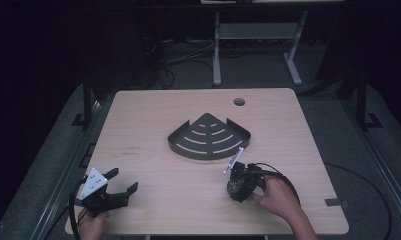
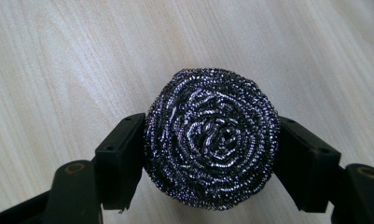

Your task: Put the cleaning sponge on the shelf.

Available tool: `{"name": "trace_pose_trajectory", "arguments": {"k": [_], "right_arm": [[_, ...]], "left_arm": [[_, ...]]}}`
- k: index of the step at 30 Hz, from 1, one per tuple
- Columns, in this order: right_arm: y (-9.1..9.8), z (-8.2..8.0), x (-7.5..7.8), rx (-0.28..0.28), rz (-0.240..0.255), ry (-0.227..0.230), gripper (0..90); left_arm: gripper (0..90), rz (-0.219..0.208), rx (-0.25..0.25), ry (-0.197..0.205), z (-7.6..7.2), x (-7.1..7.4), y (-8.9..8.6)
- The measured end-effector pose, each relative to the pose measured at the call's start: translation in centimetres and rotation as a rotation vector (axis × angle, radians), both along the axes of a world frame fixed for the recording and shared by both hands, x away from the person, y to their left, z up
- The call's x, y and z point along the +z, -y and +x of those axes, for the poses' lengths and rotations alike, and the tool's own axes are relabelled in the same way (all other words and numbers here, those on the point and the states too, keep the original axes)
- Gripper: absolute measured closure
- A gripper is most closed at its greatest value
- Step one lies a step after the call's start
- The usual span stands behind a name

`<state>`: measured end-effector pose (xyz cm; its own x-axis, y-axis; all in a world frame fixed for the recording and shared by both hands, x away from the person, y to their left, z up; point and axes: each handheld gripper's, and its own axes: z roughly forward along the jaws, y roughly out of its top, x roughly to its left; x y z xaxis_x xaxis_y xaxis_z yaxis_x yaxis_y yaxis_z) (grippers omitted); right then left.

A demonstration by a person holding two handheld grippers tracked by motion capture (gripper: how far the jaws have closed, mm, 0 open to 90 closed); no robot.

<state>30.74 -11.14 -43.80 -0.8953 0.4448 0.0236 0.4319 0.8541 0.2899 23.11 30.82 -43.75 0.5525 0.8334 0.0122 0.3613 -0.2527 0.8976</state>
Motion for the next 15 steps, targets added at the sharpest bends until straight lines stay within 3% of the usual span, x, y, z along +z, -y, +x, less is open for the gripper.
{"name": "trace_pose_trajectory", "arguments": {"k": [11, 15], "right_arm": [[0.27, 0.08, 0.47, 0.001, 0.032, -0.019, 31.5], [0.06, 0.22, 0.91, 0.007, 0.019, -0.008, 31.5]], "left_arm": [[13.3, -0.003, -0.001, 0.002, -0.01, 0.04, 0.0], [13.3, 0.002, -0.001, 0.002, -0.01, 0.02, 0.08]]}}
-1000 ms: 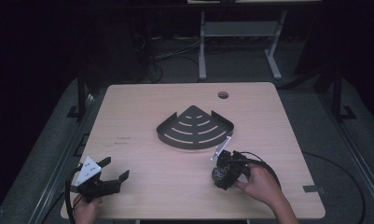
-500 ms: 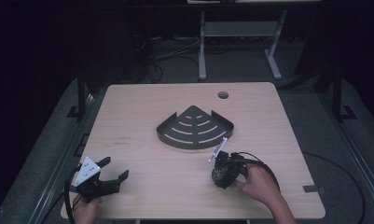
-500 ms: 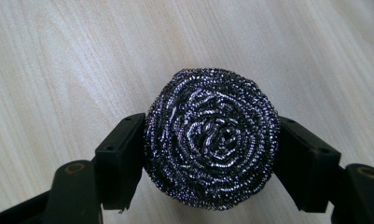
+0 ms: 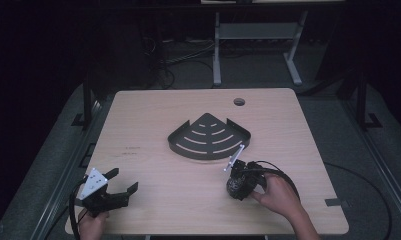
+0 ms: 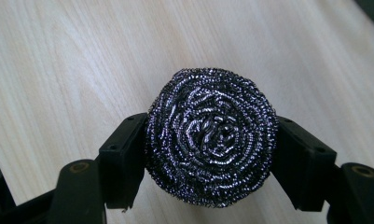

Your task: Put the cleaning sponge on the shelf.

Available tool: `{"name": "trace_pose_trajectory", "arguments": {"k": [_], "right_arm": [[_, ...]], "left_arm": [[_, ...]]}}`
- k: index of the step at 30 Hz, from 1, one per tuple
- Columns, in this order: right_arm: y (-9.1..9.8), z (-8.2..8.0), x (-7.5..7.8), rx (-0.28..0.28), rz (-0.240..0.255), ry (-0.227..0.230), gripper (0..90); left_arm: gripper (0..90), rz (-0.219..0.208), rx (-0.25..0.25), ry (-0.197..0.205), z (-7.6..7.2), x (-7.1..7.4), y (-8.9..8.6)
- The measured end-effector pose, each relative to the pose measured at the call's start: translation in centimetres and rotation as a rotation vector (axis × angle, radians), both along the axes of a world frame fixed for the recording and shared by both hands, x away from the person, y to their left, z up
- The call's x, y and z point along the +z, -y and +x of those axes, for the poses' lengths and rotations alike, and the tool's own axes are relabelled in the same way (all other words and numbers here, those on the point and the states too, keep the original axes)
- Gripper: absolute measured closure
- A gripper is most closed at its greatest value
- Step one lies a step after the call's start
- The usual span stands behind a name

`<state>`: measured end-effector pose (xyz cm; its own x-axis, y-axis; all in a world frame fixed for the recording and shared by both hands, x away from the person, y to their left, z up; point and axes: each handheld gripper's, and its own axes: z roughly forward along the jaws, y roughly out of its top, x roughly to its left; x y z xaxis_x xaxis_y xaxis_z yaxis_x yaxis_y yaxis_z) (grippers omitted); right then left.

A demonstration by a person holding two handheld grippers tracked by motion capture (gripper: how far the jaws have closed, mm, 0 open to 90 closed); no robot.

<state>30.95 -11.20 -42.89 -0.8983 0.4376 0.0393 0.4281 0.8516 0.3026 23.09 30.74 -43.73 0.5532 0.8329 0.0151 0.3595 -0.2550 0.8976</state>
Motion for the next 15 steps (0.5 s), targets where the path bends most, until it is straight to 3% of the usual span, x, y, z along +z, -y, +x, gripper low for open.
{"name": "trace_pose_trajectory", "arguments": {"k": [7, 15], "right_arm": [[-0.7, 0.7, 1.4, 0.014, 0.002, 0.013, 31.4], [-1.2, 1.2, 1.9, 0.02, 0.006, 0.011, 31.4]], "left_arm": [[13.3, -0.001, 0.003, 0.0, -0.1, 0.1, -0.1], [13.3, 0.001, 0.0, 0.002, -0.1, 0.1, -0.1]]}}
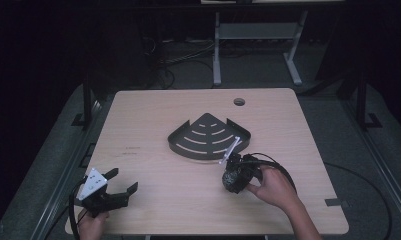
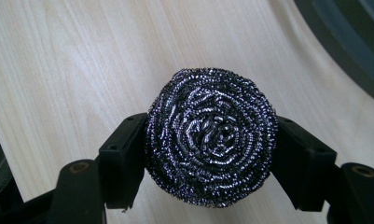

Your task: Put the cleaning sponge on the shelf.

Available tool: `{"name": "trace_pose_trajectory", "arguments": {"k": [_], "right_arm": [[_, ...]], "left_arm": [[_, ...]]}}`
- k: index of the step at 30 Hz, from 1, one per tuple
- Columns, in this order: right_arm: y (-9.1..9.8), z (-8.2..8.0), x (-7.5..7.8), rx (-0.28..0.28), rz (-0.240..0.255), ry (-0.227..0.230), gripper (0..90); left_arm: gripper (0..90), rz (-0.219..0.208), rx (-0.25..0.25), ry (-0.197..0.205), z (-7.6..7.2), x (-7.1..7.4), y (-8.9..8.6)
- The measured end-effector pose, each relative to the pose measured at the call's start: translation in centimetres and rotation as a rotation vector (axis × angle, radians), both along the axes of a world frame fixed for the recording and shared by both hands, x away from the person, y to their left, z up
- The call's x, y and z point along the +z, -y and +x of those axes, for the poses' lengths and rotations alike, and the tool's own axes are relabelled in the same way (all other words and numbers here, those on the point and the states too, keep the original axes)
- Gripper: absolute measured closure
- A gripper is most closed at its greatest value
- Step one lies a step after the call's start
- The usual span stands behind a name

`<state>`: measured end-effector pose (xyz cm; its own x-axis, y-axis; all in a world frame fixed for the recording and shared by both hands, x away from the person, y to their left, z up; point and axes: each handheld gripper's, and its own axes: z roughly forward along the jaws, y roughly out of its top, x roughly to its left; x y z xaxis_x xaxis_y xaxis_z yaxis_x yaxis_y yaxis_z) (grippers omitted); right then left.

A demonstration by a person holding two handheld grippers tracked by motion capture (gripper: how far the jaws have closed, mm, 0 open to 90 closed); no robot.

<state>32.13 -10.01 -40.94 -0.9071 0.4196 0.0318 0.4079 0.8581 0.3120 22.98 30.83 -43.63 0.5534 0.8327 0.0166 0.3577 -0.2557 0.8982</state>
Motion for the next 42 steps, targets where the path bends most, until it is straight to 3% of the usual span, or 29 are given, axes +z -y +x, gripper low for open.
{"name": "trace_pose_trajectory", "arguments": {"k": [20, 24, 42], "right_arm": [[-0.4, 1.9, 1.6, -0.002, 0.013, 0.006, 31.4], [-0.4, 2.7, 1.9, -0.001, 0.038, -0.007, 31.4], [-0.5, 5.1, 2.4, -0.022, 0.029, -0.021, 31.3]], "left_arm": [[13.3, 0.003, 0.003, 0.007, 0.0, 0.0, 0.0], [13.3, 0.005, 0.004, 0.008, 0.0, 0.1, 0.0], [13.3, 0.006, 0.007, 0.014, -0.1, 0.1, 0.0]]}}
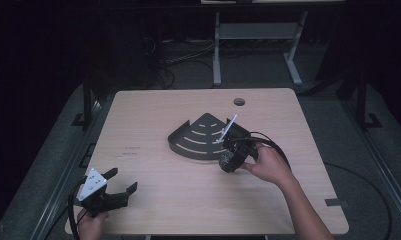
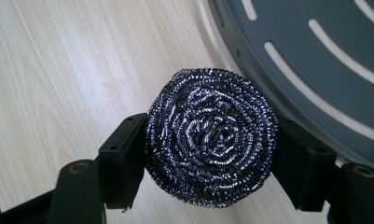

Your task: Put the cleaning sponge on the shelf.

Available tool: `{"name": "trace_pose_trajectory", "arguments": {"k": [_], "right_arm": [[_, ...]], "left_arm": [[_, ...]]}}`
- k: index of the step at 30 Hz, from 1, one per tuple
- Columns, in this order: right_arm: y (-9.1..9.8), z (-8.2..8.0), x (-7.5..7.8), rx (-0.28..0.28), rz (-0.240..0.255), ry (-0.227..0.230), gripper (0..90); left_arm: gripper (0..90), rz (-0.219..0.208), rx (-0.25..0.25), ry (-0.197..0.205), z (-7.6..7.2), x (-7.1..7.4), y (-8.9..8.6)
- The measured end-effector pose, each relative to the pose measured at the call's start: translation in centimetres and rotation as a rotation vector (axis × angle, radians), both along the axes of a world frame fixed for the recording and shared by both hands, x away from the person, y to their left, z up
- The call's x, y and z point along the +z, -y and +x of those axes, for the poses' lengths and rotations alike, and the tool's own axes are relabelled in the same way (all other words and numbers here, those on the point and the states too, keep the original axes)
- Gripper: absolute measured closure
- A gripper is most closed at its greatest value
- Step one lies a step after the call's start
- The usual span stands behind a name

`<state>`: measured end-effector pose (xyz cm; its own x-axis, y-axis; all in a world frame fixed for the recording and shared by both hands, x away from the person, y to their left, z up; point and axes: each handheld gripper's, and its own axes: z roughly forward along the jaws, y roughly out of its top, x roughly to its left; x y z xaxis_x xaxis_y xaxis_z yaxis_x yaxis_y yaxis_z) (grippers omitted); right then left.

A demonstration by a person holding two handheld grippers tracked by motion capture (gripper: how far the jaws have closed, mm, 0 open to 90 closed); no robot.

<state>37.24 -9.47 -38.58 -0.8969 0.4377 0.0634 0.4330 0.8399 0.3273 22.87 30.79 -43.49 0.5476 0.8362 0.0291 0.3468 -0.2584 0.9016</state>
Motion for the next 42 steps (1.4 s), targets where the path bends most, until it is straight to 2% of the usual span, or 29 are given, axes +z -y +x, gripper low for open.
{"name": "trace_pose_trajectory", "arguments": {"k": [2, 4, 5, 10, 13, 15, 25, 34, 37, 42], "right_arm": [[-0.1, 0.2, 0.1, 0.008, -0.005, 0.01, 31.3], [-0.3, 0.5, 0.3, 0.006, 0.003, 0.0, 31.3], [-0.4, 0.7, 0.4, 0.005, -0.014, 0.01, 31.3], [-0.8, 1.1, 0.6, 0.01, -0.018, 0.008, 31.3], [-0.8, 1.5, 0.6, 0.008, -0.007, 0.001, 31.3], [-0.9, 1.8, 0.8, 0.008, -0.023, 0.005, 31.3], [-1.3, 3.3, 2.1, -0.001, -0.012, 0.01, 31.3], [-2.1, 4.8, 2.3, -0.009, -0.041, -0.005, 31.3], [-2.2, 5.3, 2.2, -0.015, -0.015, -0.022, 31.3], [-2.5, 5.9, 2.3, -0.023, -0.036, -0.02, 31.3]], "left_arm": [[13.3, -0.004, -0.001, 0.003, 0.0, 0.0, 0.0], [13.3, -0.003, -0.002, 0.002, 0.0, 0.0, 0.0], [13.3, -0.003, -0.005, 0.004, 0.0, 0.0, 0.1], [13.3, -0.004, -0.007, 0.005, 0.0, 0.1, 0.1], [13.3, -0.004, -0.006, 0.003, 0.0, 0.0, 0.1], [13.3, -0.003, -0.009, -0.004, 0.0, 0.0, 0.1], [13.3, 0.001, -0.015, 0.003, 0.1, 0.0, 0.4], [13.3, -0.003, -0.013, 0.001, 0.1, 0.0, 0.3], [13.3, -0.015, -0.024, 0.003, 0.1, 0.1, 0.3], [13.3, -0.011, -0.021, 0.0, 0.1, 0.1, 0.4]]}}
